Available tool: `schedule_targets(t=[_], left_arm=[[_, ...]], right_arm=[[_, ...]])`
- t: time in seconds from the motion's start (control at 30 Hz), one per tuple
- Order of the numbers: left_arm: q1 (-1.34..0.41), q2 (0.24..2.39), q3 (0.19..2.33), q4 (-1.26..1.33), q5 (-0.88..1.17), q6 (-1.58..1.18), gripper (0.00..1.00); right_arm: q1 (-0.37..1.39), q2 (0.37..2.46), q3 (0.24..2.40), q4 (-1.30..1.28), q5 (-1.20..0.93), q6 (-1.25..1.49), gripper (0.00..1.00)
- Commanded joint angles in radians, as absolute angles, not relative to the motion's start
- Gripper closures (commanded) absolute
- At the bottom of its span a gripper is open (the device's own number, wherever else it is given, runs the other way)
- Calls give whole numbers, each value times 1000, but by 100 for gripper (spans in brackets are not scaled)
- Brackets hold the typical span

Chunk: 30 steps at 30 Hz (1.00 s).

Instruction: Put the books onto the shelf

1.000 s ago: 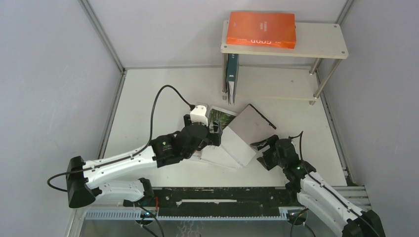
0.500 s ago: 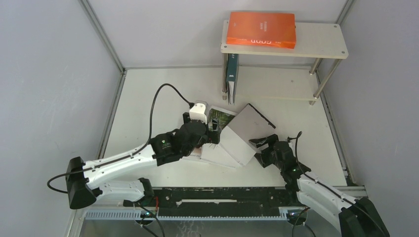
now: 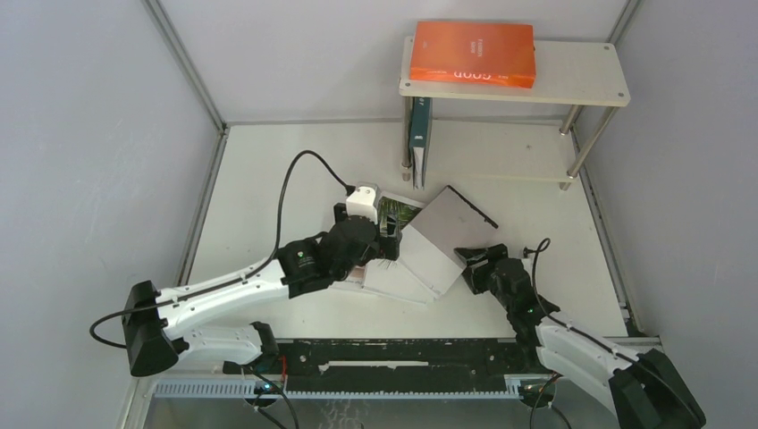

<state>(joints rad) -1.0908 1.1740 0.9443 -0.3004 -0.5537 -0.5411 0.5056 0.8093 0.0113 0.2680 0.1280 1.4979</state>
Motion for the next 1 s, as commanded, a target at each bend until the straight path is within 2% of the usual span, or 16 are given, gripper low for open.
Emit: schedule_targets(t=[0.0,0.07,0.37,0.7,0.97], left_arm=[[-1079,1177,1002,-259,-552,-527,9],[-1074,1183,1005,-256,-550,-529,9],[-1064,1204,1015,-249,-540,-534,9],[-1037,1189,999,-251,-538,-551,9],[-974,1176,968,-233,-460,-623,7]], right_arm=[[513,729,-52,247,181,1493,34],[510,693,-53,224,183,1490,39],[490,573,-49,157,167,1470,46],[457,578,-5,166,117,1434,53],[428,545,64,122,75,1402,57]])
